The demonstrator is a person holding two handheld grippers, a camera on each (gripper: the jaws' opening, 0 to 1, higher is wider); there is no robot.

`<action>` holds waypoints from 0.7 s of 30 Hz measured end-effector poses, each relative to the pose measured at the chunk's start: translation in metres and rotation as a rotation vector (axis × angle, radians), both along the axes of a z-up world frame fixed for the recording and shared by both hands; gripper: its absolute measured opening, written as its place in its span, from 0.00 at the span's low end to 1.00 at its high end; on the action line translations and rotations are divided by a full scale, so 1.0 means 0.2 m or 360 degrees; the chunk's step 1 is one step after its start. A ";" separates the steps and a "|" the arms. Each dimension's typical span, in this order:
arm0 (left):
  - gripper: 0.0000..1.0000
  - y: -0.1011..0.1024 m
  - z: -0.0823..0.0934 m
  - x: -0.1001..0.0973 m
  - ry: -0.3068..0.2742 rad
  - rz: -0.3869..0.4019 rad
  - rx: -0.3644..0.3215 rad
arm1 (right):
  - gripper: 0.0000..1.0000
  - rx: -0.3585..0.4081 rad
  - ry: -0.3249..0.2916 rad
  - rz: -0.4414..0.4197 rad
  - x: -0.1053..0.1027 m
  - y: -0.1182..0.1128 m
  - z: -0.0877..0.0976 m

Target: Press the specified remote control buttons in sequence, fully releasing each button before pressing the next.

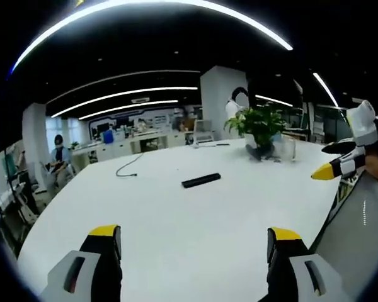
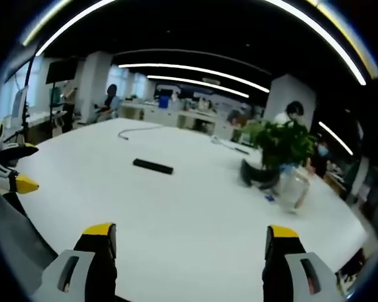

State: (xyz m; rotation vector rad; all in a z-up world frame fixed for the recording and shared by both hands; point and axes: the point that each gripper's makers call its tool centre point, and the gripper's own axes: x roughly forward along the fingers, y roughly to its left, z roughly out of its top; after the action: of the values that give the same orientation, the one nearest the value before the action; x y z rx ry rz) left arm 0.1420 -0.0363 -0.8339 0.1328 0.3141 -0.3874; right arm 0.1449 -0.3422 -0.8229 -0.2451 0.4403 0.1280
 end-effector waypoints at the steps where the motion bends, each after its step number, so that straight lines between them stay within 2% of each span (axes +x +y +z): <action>1: 1.00 0.00 0.01 0.00 -0.0014 0.0000 -0.0002 | 0.98 0.0003 -0.0001 -0.0004 0.00 0.00 0.00; 4: 1.00 -0.01 0.02 0.00 -0.0030 -0.0006 0.0000 | 0.98 0.0000 -0.0005 -0.0004 0.00 0.00 0.00; 6: 1.00 -0.01 0.00 0.00 -0.0005 -0.0007 0.0011 | 0.98 -0.0006 -0.0008 -0.0001 0.00 0.00 0.00; 10: 1.00 -0.01 0.04 0.00 -0.0045 0.0000 -0.0100 | 0.98 -0.0004 -0.0014 -0.0007 0.00 0.00 0.01; 15: 1.00 -0.01 0.03 0.00 -0.0041 0.0006 -0.0065 | 0.98 -0.0014 -0.0015 0.0015 0.00 0.01 0.01; 21: 1.00 -0.01 0.03 0.00 -0.0030 0.0003 -0.0081 | 0.97 -0.0022 -0.0012 0.0025 -0.01 0.01 0.00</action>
State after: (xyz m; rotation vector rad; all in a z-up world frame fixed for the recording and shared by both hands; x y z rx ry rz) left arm 0.1418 -0.0393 -0.8281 0.0865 0.2856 -0.3916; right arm 0.1439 -0.3397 -0.8223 -0.2625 0.4322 0.1397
